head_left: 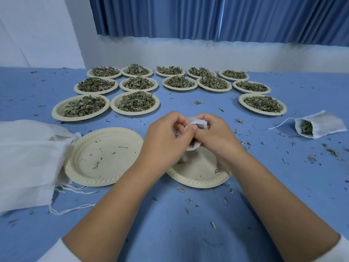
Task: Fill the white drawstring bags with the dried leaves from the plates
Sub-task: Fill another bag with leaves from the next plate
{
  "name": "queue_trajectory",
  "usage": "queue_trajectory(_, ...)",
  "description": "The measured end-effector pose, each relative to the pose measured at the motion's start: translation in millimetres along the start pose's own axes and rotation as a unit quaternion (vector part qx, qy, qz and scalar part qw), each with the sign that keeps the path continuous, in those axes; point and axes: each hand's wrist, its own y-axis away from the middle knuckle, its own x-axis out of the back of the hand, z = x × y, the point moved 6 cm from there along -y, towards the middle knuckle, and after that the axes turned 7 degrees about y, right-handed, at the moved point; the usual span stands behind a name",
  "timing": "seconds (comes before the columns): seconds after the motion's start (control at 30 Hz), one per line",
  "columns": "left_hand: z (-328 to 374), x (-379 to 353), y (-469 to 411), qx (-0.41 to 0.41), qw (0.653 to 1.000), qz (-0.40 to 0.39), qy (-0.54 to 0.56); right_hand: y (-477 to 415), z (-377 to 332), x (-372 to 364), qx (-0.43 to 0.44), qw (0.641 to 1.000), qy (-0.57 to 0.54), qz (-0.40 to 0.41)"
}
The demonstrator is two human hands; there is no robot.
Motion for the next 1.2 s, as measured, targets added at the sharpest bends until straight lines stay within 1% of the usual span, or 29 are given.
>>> queue_trajectory(0.1, -5, 4, -4, 0.006, 1.000, 0.023, 0.014, 0, 1, 2, -0.037, 0.991, -0.060, -0.116)
queue_trajectory(0.17, -10, 8, -7, 0.032, 0.998, 0.039, 0.044, 4, -4, 7, -0.046, 0.981, -0.055, -0.183)
queue_trajectory(0.2, -12, 9, -8, 0.046, 0.996, 0.047, 0.057, 5, -6, 11, -0.046, 0.979, -0.040, -0.194)
queue_trajectory(0.23, -15, 10, -9, 0.060, 0.994, 0.055, 0.074, 5, -9, 17, -0.042, 0.981, -0.023, -0.187)
queue_trajectory(0.3, -20, 11, -11, 0.084, 0.988, 0.066, 0.111, 4, -13, 32, -0.025, 0.989, 0.019, -0.147)
queue_trajectory(0.37, -22, 12, -12, 0.098, 0.984, 0.066, 0.137, 7, -17, 41, 0.001, 0.983, 0.109, -0.145)
queue_trajectory(0.4, -23, 11, -13, 0.101, 0.983, 0.064, 0.142, 10, -17, 42, 0.010, 0.972, 0.170, -0.163)
queue_trajectory(0.47, -24, 10, -12, 0.103, 0.982, 0.057, 0.145, 17, -15, 39, 0.016, 0.935, 0.285, -0.211)
queue_trajectory(0.53, -25, 9, -12, 0.105, 0.983, 0.052, 0.144, 23, -11, 35, 0.008, 0.900, 0.362, -0.244)
queue_trajectory(0.6, -26, 9, -13, 0.106, 0.983, 0.049, 0.142, 27, -9, 34, -0.009, 0.885, 0.389, -0.256)
queue_trajectory(0.73, -26, 9, -13, 0.108, 0.982, 0.049, 0.149, 30, -9, 36, -0.023, 0.874, 0.416, -0.251)
queue_trajectory(0.8, -26, 9, -12, 0.109, 0.981, 0.049, 0.151, 31, -6, 33, -0.032, 0.862, 0.438, -0.253)
queue_trajectory(0.93, -25, 9, -11, 0.111, 0.981, 0.050, 0.154, 29, -3, 27, -0.013, 0.841, 0.483, -0.245)
queue_trajectory(1.03, -24, 10, -11, 0.111, 0.980, 0.057, 0.152, 29, -3, 21, 0.005, 0.847, 0.476, -0.238)
queue_trajectory(1.1, -24, 12, -11, 0.107, 0.980, 0.064, 0.154, 27, -6, 11, 0.032, 0.866, 0.447, -0.221)
queue_trajectory(1.2, -23, 12, -11, 0.101, 0.979, 0.069, 0.160, 25, -12, -14, 0.095, 0.897, 0.385, -0.196)
